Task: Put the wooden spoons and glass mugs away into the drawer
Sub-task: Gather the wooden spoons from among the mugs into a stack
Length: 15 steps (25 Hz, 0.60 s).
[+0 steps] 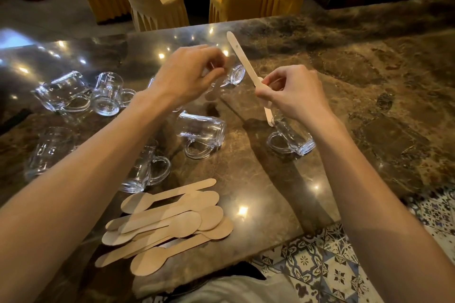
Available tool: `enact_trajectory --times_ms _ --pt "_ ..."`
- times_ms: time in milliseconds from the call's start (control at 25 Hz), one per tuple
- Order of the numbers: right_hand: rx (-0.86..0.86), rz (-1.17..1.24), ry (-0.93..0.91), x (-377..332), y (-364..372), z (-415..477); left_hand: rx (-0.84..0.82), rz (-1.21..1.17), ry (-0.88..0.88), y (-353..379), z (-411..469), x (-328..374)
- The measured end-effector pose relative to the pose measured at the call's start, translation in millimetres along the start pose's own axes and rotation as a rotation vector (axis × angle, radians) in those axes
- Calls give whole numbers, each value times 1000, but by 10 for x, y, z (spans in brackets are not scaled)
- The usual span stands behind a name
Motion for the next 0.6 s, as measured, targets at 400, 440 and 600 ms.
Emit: enact_trajectory --times_ms 400,440,600 --pt "-81 229 -280 -478 32 -370 255 -569 -485 -542 -831 -379" --pt "-96 228 -313 -536 53 -402 264 -610 -519 -556 -937 -404" --pt "-200 242 -403 -718 190 -549 323 -791 -676 -624 -1382 -509"
Point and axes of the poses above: each hand's wrist, its own z-axis towards the middle knuckle, its own y-axis out of the palm, x = y × z, the point moved 7 cm from there along z, towards the middle knuckle
